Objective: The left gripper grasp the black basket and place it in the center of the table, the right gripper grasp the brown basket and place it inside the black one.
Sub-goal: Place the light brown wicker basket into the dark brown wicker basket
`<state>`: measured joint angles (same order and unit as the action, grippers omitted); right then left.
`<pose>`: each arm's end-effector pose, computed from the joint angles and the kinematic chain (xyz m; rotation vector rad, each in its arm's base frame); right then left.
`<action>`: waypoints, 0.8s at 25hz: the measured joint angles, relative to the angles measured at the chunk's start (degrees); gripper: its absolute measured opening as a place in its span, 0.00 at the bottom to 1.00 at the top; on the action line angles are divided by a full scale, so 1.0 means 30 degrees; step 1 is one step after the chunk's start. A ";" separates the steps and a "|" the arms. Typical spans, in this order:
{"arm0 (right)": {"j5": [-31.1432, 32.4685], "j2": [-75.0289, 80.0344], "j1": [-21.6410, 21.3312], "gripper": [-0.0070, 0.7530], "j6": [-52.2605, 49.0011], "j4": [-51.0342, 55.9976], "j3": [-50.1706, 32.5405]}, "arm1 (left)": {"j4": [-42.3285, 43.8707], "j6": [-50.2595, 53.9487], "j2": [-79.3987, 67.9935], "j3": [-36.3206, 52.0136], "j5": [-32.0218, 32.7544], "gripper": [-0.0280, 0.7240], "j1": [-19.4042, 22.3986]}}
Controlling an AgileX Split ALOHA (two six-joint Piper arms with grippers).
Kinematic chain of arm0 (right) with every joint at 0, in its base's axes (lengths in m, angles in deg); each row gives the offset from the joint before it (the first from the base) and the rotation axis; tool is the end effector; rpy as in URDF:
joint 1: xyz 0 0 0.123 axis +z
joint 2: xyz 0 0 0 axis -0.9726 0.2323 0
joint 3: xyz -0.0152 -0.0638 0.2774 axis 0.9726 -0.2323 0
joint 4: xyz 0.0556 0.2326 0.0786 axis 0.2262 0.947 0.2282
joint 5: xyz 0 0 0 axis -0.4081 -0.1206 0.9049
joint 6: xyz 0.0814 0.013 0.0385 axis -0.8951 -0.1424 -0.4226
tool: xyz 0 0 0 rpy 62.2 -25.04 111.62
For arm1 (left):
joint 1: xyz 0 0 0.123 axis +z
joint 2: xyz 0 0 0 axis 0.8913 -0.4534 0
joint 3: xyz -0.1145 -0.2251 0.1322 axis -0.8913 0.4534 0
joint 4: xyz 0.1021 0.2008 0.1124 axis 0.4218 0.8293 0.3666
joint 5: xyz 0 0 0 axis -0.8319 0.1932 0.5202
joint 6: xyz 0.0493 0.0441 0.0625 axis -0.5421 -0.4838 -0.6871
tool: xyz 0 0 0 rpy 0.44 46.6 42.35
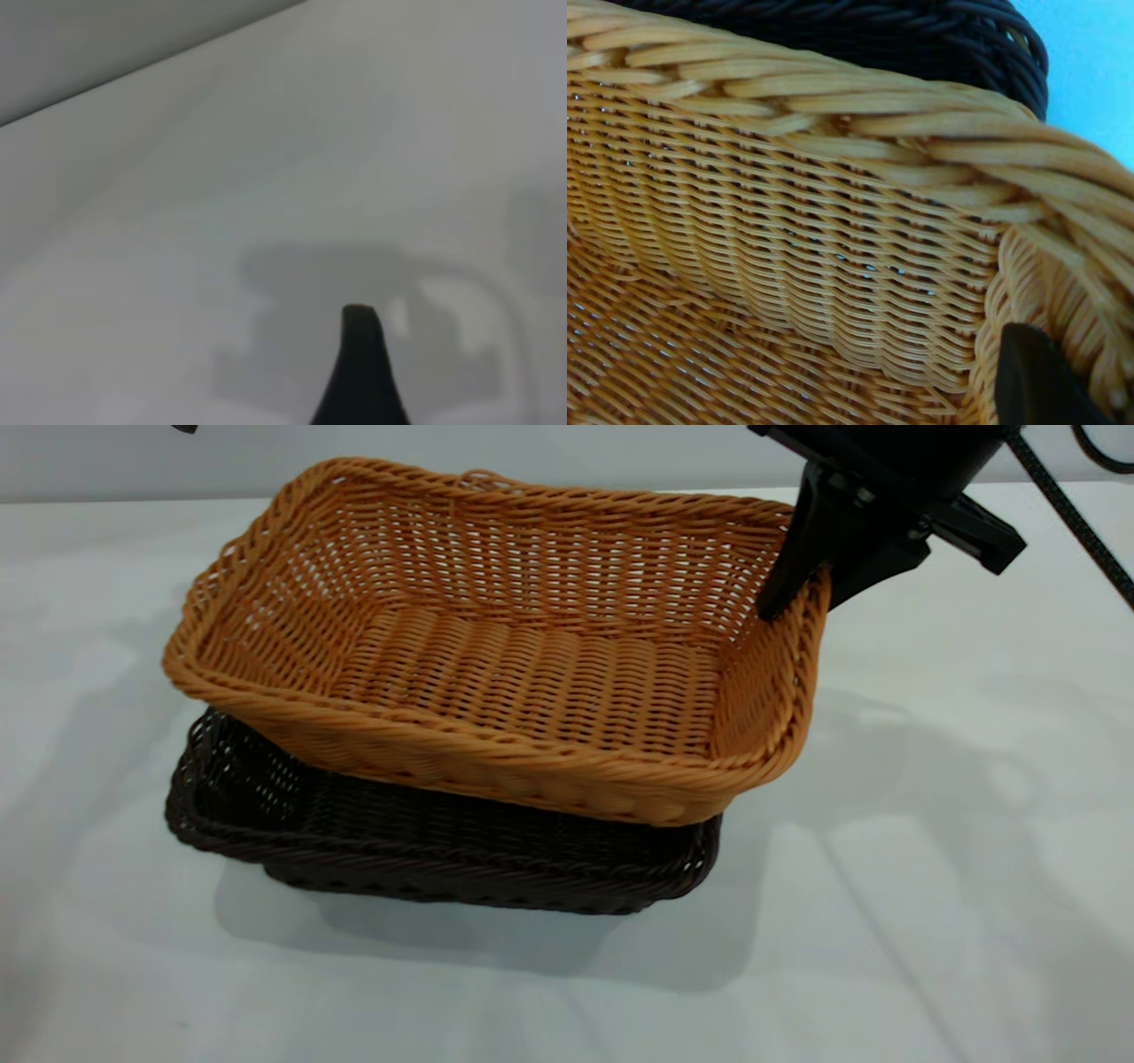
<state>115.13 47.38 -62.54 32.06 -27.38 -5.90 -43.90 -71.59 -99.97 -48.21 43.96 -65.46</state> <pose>0.3529 0.1358 0.1367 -0.1406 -2.9781 -0.8316 0.4643 -0.0239 0.1762 0.4168 2.3338 0.0646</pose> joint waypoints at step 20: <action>0.0617 0.0211 0.2239 0.11 -0.0679 -0.0292 0.1640 | -0.0005 0.0059 -0.0018 0.0000 0.0091 0.73 0.0000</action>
<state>116.98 48.01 -55.83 30.03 -28.26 -0.99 -43.91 -71.41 -100.02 -48.21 44.24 -65.46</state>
